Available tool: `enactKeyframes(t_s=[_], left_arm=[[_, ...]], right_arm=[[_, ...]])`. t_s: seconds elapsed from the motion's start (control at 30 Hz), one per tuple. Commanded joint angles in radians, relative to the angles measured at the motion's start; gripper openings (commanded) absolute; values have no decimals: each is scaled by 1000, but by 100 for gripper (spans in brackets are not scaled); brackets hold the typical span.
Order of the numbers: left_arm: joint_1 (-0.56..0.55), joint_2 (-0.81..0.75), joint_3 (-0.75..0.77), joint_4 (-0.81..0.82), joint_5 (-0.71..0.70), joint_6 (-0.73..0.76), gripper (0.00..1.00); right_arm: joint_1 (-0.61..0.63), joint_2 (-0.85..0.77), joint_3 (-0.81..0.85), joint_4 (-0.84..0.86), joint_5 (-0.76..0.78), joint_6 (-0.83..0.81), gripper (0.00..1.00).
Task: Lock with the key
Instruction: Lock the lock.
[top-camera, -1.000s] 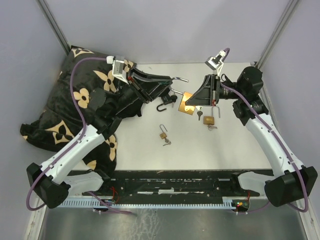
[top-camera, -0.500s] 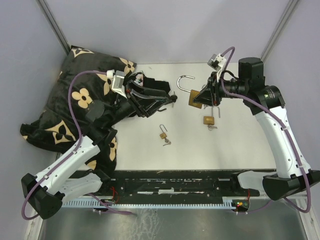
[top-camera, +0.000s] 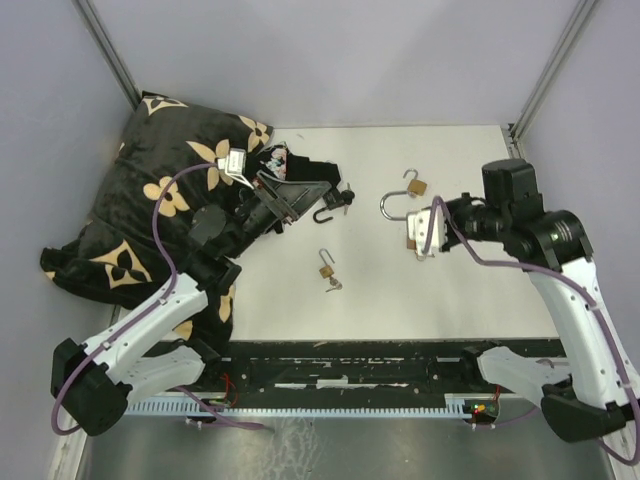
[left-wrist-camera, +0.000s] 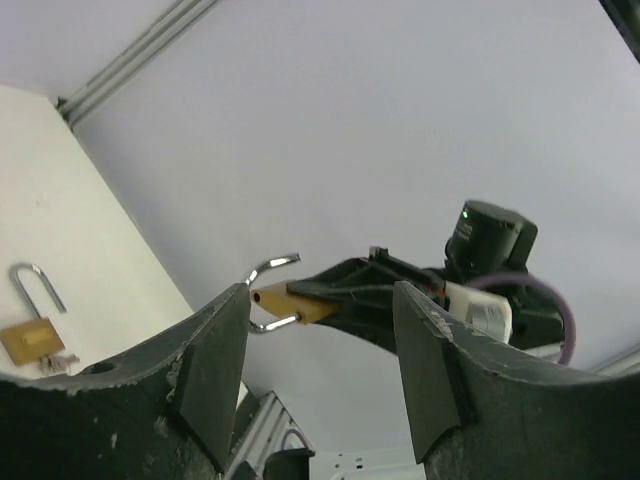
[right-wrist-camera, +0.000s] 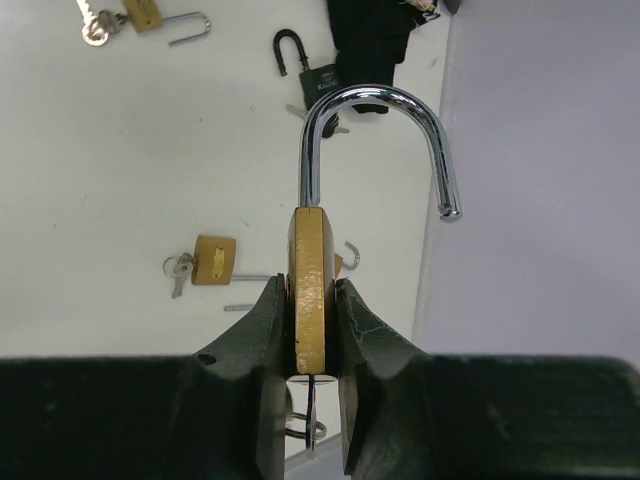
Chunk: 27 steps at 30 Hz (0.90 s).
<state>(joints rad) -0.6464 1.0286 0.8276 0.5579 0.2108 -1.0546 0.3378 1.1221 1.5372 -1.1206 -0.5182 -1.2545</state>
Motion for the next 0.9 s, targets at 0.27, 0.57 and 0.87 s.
enactKeyframes(t_s=[0.27, 0.57, 0.87], left_arm=[[-120, -113, -78, 132, 115, 746, 67], [-190, -136, -98, 55, 240, 1445, 84], [-229, 1, -24, 3, 369, 1446, 81]], right_arm=[[19, 23, 163, -92, -247, -60, 2], [21, 122, 305, -301, -418, 92, 2], [21, 169, 348, -365, -480, 190, 2]])
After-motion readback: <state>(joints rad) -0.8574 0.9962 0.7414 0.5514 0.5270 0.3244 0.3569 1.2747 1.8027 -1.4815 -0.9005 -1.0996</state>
